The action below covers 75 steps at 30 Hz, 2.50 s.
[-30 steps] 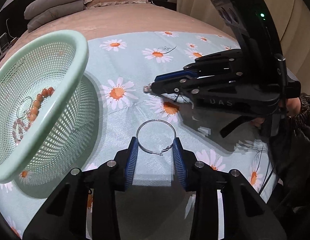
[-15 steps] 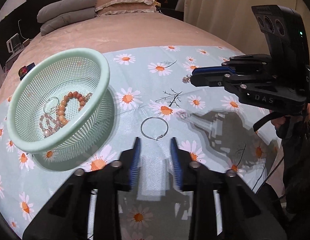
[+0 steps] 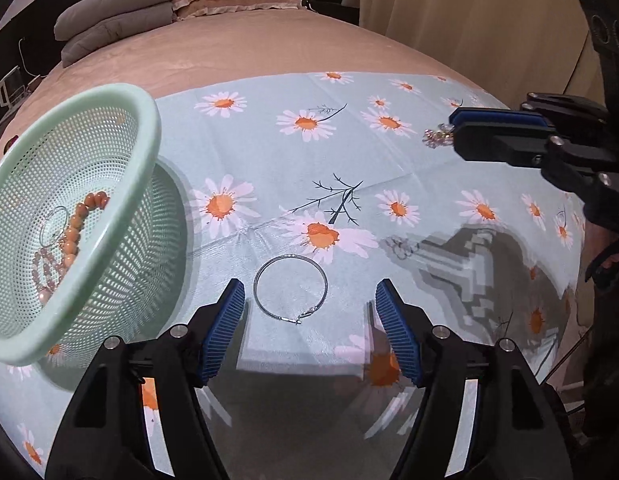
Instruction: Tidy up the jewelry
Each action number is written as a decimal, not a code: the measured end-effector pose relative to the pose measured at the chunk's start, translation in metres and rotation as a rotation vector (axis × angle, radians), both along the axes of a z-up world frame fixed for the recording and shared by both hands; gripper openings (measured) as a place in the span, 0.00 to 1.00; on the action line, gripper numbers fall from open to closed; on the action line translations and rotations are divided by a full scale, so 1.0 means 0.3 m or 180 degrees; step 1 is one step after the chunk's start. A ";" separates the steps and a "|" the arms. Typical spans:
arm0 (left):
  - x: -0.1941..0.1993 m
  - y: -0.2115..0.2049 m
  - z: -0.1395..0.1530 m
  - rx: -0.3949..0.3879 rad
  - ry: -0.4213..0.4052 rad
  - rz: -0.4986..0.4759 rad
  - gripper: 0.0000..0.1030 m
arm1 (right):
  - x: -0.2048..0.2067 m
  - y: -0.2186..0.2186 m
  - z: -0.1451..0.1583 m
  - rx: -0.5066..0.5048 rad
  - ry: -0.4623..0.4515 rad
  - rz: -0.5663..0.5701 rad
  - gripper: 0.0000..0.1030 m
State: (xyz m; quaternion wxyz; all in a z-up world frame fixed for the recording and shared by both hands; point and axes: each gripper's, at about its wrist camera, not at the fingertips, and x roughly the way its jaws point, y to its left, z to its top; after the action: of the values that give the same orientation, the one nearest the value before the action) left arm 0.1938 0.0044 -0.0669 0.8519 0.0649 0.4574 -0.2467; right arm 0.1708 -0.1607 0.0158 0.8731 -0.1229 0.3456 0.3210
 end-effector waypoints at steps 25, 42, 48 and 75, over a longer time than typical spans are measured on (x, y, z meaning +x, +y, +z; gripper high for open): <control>-0.092 0.169 0.270 -0.0003 -0.0387 0.0342 0.42 | -0.066 0.108 0.166 0.0184 -0.0235 0.0196 0.10; 0.025 0.542 0.382 -0.0164 -0.0684 0.0798 0.42 | 0.092 0.512 0.191 0.0044 -0.0269 0.0699 0.10; 0.114 0.586 0.286 -0.0168 -0.0598 0.0826 0.43 | 0.206 0.573 0.098 0.0039 -0.0226 0.0446 0.11; -0.150 0.553 0.350 0.0019 -0.0683 0.1170 0.94 | 0.054 0.410 0.180 0.0280 -0.0331 -0.0496 0.84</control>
State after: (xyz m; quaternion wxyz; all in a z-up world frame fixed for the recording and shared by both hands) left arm 0.1489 0.1703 0.0382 0.9262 0.0088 0.3689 -0.0775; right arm 0.1872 -0.0376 0.0698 0.9168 -0.0737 0.2939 0.2602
